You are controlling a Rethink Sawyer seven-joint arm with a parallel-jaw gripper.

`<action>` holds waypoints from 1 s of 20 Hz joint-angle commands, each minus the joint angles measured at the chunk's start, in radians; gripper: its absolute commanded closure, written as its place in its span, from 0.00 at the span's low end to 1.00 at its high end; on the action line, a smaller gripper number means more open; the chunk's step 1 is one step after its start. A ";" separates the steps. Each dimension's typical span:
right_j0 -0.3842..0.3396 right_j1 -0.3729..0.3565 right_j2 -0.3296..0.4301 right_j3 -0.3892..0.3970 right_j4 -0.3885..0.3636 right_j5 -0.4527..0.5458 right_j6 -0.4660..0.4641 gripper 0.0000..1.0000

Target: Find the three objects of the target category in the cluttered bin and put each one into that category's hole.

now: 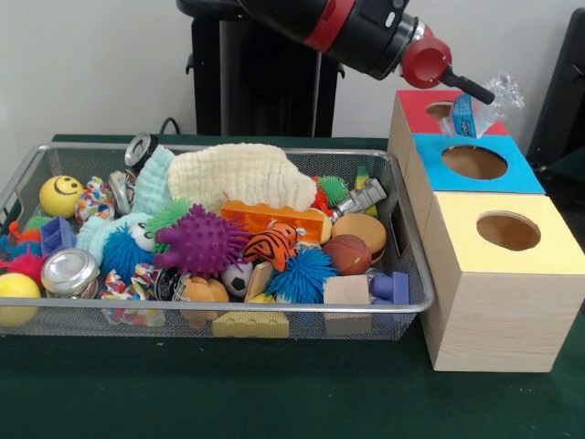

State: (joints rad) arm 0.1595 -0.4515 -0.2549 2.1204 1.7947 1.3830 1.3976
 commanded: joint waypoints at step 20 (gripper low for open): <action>0.001 0.083 0.189 -0.194 0.098 -0.089 -0.247 1.00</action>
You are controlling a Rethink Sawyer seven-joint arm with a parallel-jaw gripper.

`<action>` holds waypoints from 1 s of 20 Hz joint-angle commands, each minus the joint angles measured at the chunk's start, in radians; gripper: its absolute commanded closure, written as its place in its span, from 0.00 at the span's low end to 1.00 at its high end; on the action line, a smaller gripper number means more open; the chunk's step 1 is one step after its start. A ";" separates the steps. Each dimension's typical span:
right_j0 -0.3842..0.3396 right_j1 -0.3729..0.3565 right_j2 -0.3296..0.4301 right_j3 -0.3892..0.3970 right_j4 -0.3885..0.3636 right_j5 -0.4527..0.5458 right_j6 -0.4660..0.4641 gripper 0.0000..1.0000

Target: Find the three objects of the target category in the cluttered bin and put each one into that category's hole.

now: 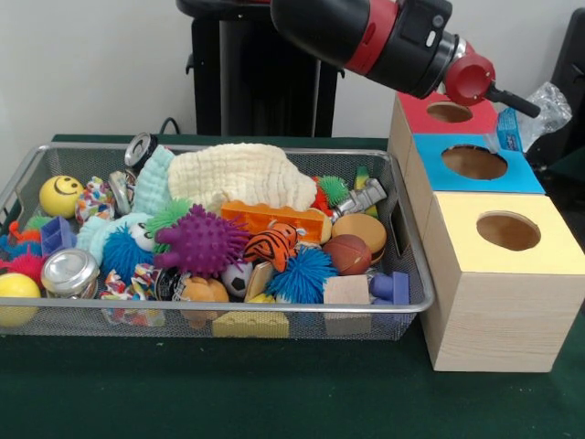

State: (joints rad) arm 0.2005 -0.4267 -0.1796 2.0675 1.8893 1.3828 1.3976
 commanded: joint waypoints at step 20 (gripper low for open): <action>-0.114 0.076 0.124 -0.167 -0.084 -0.034 -0.224 1.00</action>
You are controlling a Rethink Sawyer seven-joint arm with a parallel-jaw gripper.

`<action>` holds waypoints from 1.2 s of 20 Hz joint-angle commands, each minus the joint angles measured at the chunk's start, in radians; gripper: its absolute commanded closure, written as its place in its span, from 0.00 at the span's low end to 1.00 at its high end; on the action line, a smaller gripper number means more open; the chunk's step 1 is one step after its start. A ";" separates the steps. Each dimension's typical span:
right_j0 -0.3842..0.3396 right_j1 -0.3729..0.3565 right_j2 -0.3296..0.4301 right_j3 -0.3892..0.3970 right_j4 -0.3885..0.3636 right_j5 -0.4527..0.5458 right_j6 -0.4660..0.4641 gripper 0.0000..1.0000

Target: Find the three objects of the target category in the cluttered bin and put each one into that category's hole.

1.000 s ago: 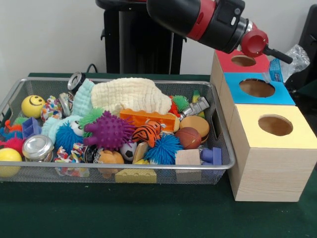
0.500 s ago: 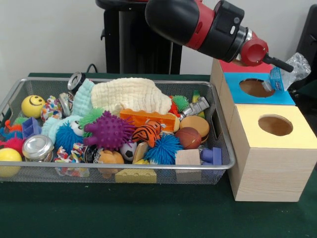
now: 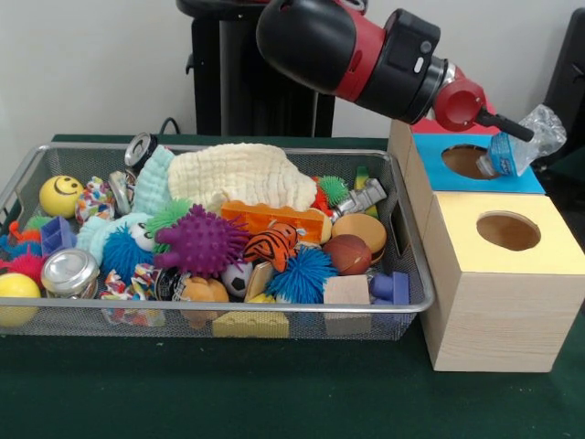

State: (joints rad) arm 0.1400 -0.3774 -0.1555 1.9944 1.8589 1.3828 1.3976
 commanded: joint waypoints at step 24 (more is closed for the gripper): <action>-0.104 0.006 0.105 0.022 -0.137 0.002 -0.283 1.00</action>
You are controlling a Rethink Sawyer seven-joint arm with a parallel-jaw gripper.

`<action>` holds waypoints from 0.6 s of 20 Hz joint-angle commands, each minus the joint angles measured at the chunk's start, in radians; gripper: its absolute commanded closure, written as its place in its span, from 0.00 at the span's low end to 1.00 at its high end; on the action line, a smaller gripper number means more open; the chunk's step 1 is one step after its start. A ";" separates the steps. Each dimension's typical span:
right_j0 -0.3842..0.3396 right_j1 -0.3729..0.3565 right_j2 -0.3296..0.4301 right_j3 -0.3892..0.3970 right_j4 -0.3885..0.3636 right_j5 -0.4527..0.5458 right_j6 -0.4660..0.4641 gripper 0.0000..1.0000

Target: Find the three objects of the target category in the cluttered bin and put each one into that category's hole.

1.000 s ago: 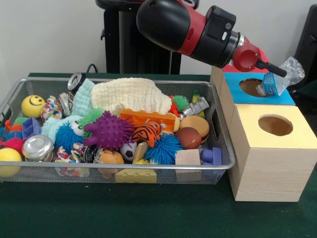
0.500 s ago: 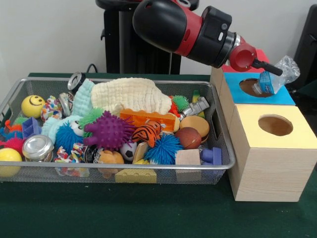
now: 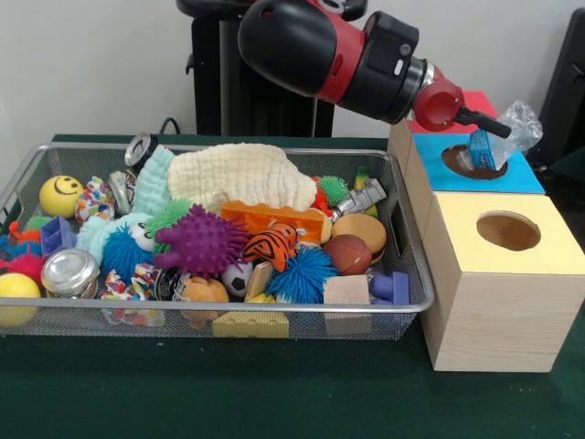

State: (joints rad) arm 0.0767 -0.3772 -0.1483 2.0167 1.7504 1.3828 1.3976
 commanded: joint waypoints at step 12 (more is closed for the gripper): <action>-0.048 0.013 0.098 -0.009 -0.027 -0.037 -0.265 1.00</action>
State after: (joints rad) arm 0.0527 -0.3772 -0.1427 2.0167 1.7371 1.3828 1.3976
